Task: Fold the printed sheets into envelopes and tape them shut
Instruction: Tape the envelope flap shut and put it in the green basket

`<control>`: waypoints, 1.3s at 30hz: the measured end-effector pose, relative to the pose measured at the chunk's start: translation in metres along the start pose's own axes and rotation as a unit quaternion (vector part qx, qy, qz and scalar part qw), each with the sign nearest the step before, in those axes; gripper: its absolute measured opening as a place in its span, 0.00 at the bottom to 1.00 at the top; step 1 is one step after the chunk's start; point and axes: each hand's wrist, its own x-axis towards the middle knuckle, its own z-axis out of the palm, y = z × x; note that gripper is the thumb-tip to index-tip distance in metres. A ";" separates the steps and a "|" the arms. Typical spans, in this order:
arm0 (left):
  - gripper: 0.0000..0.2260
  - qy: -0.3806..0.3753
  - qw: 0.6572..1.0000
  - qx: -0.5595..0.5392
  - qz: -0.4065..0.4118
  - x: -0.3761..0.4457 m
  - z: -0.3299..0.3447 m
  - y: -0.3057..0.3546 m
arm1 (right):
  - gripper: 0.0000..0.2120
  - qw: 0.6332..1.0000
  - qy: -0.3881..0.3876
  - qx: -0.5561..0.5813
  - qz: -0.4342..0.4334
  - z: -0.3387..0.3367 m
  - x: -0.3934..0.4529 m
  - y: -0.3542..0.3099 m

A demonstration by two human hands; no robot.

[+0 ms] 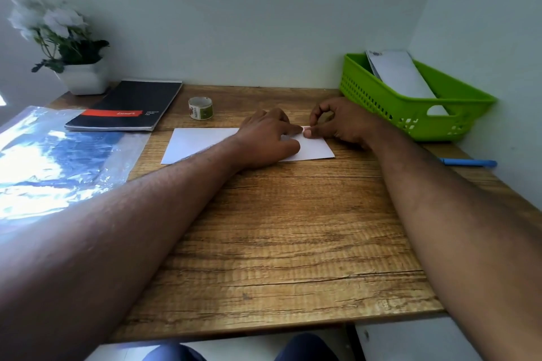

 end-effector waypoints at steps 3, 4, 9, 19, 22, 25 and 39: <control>0.21 0.005 1.000 -0.009 -0.004 -0.002 -0.001 0.001 | 0.14 0.999 0.049 -0.019 0.008 0.004 0.007 0.000; 0.20 0.006 1.000 -0.010 -0.003 -0.002 -0.001 0.001 | 0.14 0.997 0.073 -0.013 0.016 0.004 0.010 0.001; 0.19 0.002 1.000 -0.017 -0.006 -0.003 -0.002 0.000 | 0.14 0.991 0.124 -0.036 0.028 0.007 0.014 0.002; 0.18 0.010 0.998 -0.057 -0.014 -0.004 -0.003 -0.002 | 0.19 0.990 0.134 -0.024 0.030 0.006 0.013 0.007; 0.18 0.018 0.998 -0.049 -0.023 -0.004 -0.002 -0.004 | 0.17 0.991 0.122 -0.040 0.030 0.003 0.013 0.008; 0.19 0.012 1.000 -0.004 -0.028 -0.006 -0.004 -0.004 | 0.16 0.987 0.155 -0.029 0.032 0.006 0.016 0.008; 0.32 -0.011 0.996 0.080 -0.050 -0.016 -0.014 -0.011 | 0.19 0.991 -0.075 -0.114 0.007 -0.009 -0.007 -0.009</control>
